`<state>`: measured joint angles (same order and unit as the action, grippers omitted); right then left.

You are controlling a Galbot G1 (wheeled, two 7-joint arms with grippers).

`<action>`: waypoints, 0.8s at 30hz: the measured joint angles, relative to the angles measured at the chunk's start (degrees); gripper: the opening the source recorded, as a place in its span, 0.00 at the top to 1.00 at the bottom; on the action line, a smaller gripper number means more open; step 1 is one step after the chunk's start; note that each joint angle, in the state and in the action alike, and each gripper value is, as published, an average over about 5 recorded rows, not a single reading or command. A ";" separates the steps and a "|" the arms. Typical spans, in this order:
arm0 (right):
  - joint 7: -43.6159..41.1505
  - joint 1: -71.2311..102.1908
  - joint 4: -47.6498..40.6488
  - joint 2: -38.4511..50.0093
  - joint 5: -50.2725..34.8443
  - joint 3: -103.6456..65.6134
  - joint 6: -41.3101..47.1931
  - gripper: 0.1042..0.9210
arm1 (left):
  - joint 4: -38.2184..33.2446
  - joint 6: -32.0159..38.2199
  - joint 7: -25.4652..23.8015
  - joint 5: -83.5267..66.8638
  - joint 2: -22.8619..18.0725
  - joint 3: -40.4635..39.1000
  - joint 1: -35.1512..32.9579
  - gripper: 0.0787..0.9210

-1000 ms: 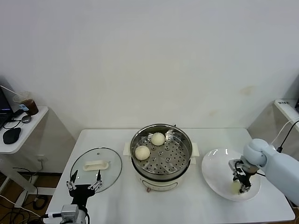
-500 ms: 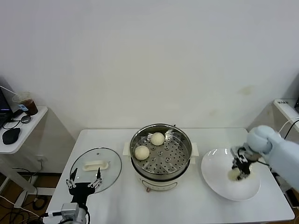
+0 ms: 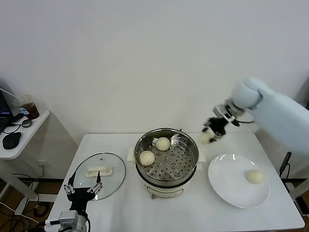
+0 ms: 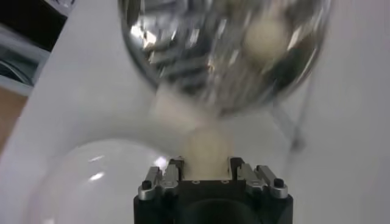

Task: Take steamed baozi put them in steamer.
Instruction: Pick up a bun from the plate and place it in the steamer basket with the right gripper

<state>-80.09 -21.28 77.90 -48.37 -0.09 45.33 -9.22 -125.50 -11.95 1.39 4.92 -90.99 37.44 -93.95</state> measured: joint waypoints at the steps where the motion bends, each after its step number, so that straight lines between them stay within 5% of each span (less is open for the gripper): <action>1: 0.20 -0.75 0.37 -0.74 -0.07 0.79 -1.90 0.55 | -0.06 0.03 0.05 -0.01 -0.11 0.04 0.05 0.12; 13: 3.65 -1.74 6.22 -5.99 6.91 7.86 -23.71 0.54 | -0.55 0.58 0.91 -0.03 -0.51 -0.06 -0.45 0.12; 24: 5.01 1.72 8.84 -9.45 13.64 9.83 -32.75 0.54 | -0.73 0.68 1.05 -0.07 -0.63 -0.48 -0.50 0.12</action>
<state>-75.08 -19.56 86.74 -57.82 13.55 55.16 -41.97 -126.23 -11.27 2.44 4.85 -91.62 36.96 -94.45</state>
